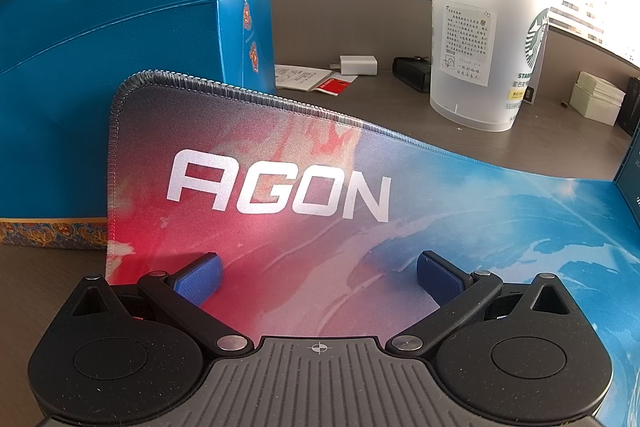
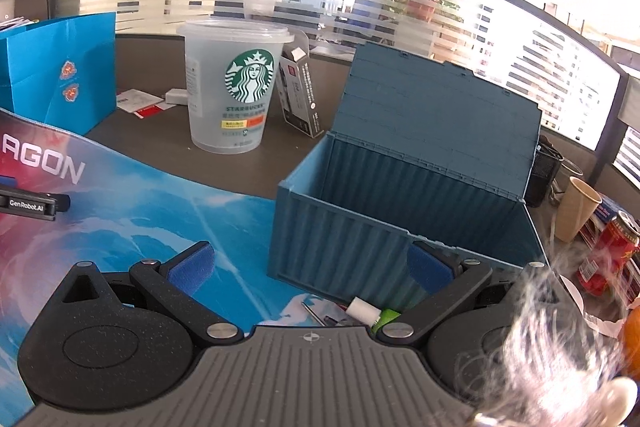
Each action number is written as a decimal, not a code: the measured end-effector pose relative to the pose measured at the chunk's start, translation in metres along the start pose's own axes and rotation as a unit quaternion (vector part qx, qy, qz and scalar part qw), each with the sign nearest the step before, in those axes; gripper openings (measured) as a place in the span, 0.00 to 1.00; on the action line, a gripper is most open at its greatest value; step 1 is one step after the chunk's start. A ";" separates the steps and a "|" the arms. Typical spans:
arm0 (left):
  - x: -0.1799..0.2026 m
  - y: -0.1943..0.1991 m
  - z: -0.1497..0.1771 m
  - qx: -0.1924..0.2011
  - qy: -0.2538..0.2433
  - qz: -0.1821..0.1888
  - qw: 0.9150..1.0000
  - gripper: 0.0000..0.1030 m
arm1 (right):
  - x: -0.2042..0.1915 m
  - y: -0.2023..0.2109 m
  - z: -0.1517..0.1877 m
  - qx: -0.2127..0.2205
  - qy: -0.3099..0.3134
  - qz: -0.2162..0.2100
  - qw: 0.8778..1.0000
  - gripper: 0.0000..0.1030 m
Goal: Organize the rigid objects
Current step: 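Move the right gripper toward the items beside the teal box, then grasp the clear rectangular case with the right gripper and lift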
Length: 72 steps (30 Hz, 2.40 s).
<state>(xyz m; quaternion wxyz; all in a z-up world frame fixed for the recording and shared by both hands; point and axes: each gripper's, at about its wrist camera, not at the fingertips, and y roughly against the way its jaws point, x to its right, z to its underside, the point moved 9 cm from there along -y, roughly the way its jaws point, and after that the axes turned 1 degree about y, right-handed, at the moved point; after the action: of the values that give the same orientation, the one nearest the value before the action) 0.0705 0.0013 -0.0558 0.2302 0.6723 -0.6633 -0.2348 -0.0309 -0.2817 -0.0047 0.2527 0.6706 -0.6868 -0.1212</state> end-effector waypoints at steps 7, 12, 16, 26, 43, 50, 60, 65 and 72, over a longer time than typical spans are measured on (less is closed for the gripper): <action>0.000 0.000 0.000 0.000 0.000 0.000 1.000 1.00 | 0.005 -0.001 0.003 -0.005 0.000 0.005 1.000 1.00; 0.000 0.000 0.000 0.000 0.000 0.000 1.000 1.00 | 0.007 -0.001 0.004 -0.007 0.001 0.007 1.000 1.00; 0.000 0.000 0.000 0.000 0.000 0.000 1.000 1.00 | 0.008 -0.004 0.008 -0.012 0.001 0.006 1.000 1.00; 0.000 0.000 0.000 0.000 0.000 0.000 1.000 1.00 | 0.018 0.019 0.019 0.011 0.076 -0.049 0.996 1.00; 0.000 0.000 0.000 0.000 0.000 0.001 1.000 1.00 | 0.042 0.016 0.054 -0.067 0.035 -0.214 0.974 0.76; 0.000 0.000 0.000 0.000 0.000 0.001 1.000 1.00 | 0.043 0.012 0.065 -0.100 0.065 -0.251 0.961 0.50; 0.000 0.000 0.000 0.000 0.000 0.001 1.000 1.00 | 0.035 -0.001 0.081 -0.131 0.152 -0.274 0.941 0.40; 0.000 0.000 0.000 0.000 0.000 0.001 1.000 1.00 | 0.033 -0.008 0.079 -0.148 0.136 -0.266 0.943 0.34; 0.000 0.000 0.000 0.000 0.000 0.001 1.000 1.00 | 0.034 -0.007 0.074 -0.164 0.141 -0.241 0.946 0.34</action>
<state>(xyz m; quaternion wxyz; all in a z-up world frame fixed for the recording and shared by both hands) 0.0705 0.0012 -0.0558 0.2306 0.6719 -0.6637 -0.2343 -0.0618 -0.3282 -0.0639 0.4172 0.7755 -0.4325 -0.1936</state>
